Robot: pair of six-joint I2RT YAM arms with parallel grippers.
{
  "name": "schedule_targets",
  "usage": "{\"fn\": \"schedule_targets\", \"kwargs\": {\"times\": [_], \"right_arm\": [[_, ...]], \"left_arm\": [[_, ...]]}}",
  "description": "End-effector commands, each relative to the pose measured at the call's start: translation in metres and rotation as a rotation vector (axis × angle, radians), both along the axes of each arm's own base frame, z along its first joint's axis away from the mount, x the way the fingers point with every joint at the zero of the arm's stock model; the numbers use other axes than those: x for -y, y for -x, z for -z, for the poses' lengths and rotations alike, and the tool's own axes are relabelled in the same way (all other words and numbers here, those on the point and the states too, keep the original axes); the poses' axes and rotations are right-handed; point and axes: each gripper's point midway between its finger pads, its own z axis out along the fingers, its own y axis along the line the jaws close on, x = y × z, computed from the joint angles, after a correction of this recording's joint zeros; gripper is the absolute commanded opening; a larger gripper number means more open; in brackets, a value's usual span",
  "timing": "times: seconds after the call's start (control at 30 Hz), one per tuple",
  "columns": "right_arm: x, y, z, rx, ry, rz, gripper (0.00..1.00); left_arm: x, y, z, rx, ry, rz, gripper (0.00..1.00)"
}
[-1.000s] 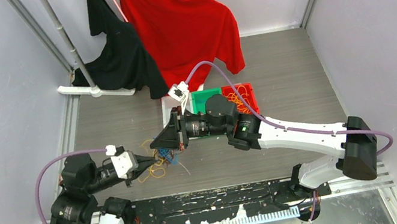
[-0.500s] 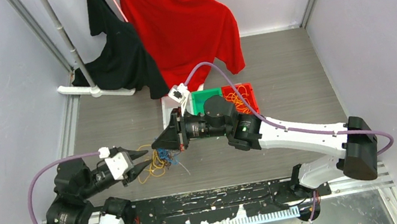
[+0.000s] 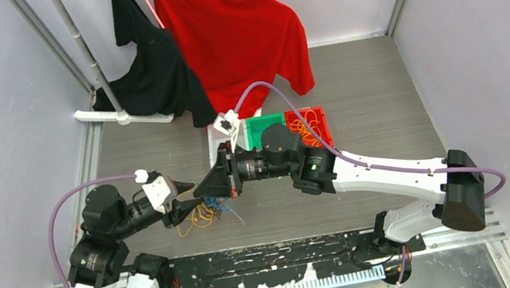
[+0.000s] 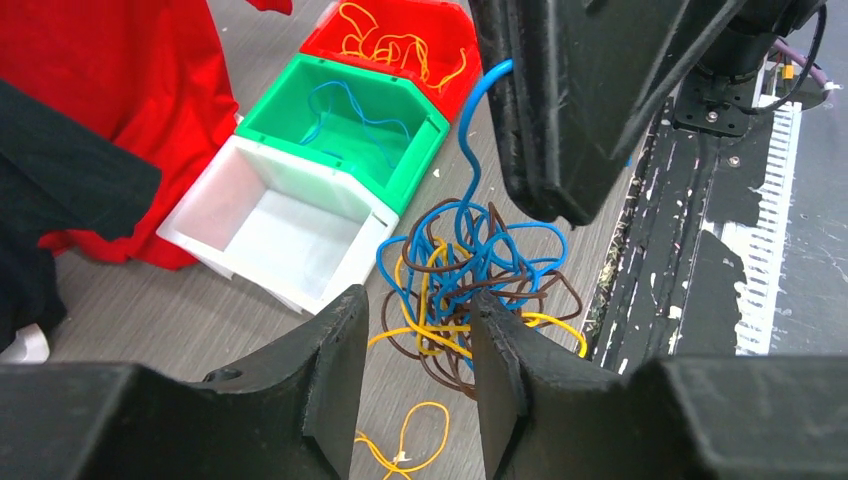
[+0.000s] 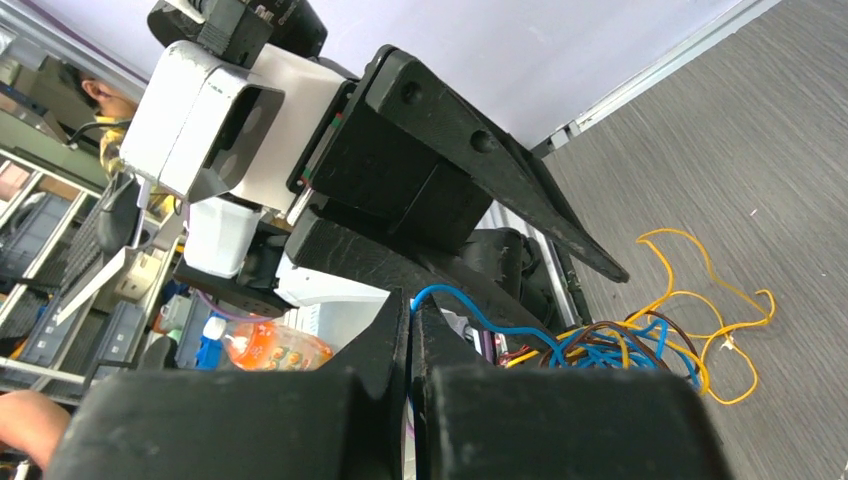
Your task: Untangle the cables
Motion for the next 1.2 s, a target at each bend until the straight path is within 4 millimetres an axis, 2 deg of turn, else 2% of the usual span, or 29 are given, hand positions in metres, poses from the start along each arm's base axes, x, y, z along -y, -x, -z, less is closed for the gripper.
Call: {"fn": "schedule_targets", "kwargs": {"times": [0.0, 0.23, 0.33, 0.43, 0.47, 0.6, 0.67, 0.7, 0.87, 0.97, 1.07, 1.1, 1.17], "right_arm": [[0.004, 0.013, -0.056, 0.062, -0.139, -0.044, 0.01], [0.0, 0.02, -0.066, 0.052, -0.177, -0.079, 0.01], [-0.003, 0.022, -0.067, 0.043, -0.18, -0.09, 0.01], [-0.006, 0.024, -0.067, 0.038, -0.184, -0.095, 0.01], [-0.006, 0.024, -0.066, 0.036, -0.182, -0.096, 0.01], [-0.006, 0.023, -0.062, 0.034, -0.177, -0.085, 0.01], [-0.003, 0.021, -0.06, 0.04, -0.172, -0.07, 0.01], [-0.001, 0.021, -0.059, 0.046, -0.166, -0.062, 0.01], [0.021, 0.008, -0.045, 0.109, -0.092, 0.038, 0.02], [0.039, -0.002, -0.029, 0.152, -0.021, 0.112, 0.17], [0.058, -0.004, -0.018, 0.213, 0.03, 0.152, 0.46], [0.064, -0.006, -0.015, 0.234, 0.053, 0.17, 0.53], [0.075, -0.009, -0.011, 0.275, 0.076, 0.206, 0.59]], "left_arm": [[0.007, -0.001, -0.019, 0.063, 0.046, 0.041, 0.42], [0.014, 0.013, -0.007, -0.008, 0.06, 0.112, 0.41], [0.019, 0.019, -0.01, -0.053, 0.09, 0.152, 0.41], [0.021, 0.017, -0.017, -0.059, 0.12, 0.145, 0.41], [0.021, 0.015, -0.02, -0.051, 0.13, 0.138, 0.38], [0.019, 0.01, -0.025, -0.037, 0.146, 0.097, 0.13], [0.017, 0.009, -0.026, -0.024, 0.143, 0.079, 0.03], [0.015, 0.008, -0.026, -0.015, 0.14, 0.065, 0.0], [0.004, 0.003, -0.028, 0.048, 0.107, -0.005, 0.0], [0.001, 0.003, -0.036, 0.087, 0.102, -0.02, 0.0], [0.001, 0.006, -0.046, 0.123, 0.1, -0.005, 0.0], [0.001, 0.006, -0.052, 0.134, 0.104, -0.006, 0.0], [0.002, 0.006, -0.061, 0.134, 0.12, -0.008, 0.0]]}}
